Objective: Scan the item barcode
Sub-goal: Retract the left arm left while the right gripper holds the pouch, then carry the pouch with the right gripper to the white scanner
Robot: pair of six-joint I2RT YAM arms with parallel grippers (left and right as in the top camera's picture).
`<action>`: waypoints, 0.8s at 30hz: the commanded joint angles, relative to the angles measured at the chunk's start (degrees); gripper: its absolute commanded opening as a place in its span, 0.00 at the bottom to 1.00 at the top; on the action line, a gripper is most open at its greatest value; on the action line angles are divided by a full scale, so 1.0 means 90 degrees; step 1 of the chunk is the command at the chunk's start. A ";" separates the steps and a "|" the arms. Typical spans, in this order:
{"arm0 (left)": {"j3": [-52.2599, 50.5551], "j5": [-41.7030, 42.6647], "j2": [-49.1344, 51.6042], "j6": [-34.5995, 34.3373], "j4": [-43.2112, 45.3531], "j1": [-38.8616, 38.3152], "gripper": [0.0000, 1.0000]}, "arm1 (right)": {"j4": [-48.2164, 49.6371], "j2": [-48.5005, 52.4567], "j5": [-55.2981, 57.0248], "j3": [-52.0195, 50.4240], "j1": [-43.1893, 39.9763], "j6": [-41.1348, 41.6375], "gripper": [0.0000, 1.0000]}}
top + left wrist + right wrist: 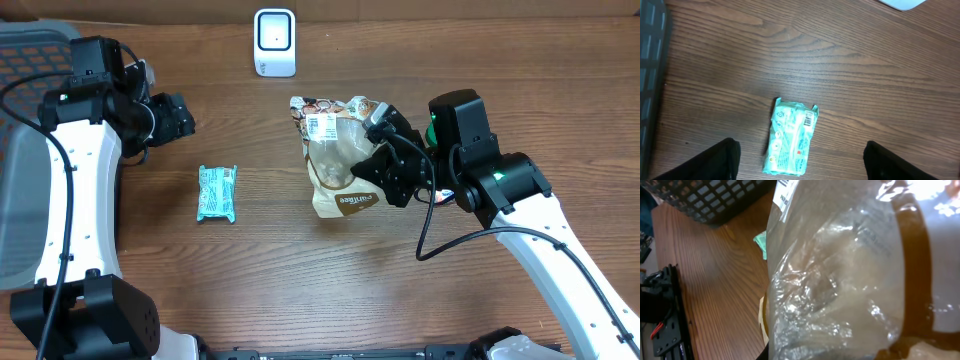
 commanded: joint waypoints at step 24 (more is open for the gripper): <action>-0.0017 -0.0374 0.0015 0.0168 0.0056 -0.0005 1.00 | 0.1404 0.1377 0.4816 0.2113 0.0675 -0.1588 0.04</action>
